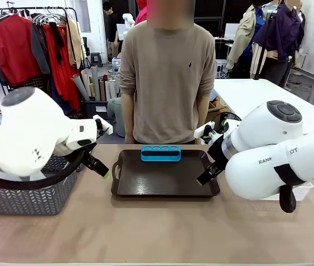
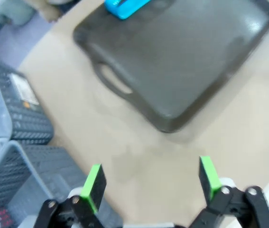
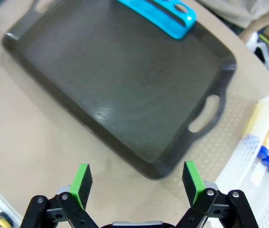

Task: Prepare the laboratory tools.
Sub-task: Pick up one Large Measuring Cup and place it on the Handle tray.

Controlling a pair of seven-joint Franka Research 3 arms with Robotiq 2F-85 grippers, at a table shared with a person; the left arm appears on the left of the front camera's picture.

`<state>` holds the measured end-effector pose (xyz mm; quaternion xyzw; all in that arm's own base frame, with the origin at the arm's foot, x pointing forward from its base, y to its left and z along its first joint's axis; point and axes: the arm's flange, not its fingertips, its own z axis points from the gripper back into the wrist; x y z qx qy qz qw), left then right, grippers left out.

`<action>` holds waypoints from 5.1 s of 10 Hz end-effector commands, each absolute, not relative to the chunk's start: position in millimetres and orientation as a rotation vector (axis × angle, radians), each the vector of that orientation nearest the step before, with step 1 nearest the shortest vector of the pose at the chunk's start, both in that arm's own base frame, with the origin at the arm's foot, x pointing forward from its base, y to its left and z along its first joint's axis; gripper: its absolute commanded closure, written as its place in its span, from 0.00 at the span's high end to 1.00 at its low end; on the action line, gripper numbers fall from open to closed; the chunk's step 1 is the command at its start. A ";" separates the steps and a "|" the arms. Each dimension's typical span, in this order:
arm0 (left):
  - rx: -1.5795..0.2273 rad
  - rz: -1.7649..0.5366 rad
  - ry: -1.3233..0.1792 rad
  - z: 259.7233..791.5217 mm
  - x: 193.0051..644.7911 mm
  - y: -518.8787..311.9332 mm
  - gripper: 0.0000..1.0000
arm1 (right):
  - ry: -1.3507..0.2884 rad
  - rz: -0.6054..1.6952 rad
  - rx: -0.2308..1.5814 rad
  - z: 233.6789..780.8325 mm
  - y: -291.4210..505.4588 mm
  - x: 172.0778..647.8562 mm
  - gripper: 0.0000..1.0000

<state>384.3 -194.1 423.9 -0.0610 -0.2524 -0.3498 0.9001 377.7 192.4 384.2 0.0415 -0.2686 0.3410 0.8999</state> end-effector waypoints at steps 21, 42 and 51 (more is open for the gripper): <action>-0.291 -1.123 -0.621 655.3 400.0 -116.1 1.00 | -0.767 0.954 0.472 642.9 83.9 409.3 1.00; -0.325 -1.066 -0.728 679.6 429.5 -61.4 1.00 | -0.859 0.876 0.413 686.9 34.8 430.5 1.00; -0.325 -1.066 -0.728 679.6 429.5 -61.4 1.00 | -0.859 0.876 0.413 686.9 34.8 430.5 1.00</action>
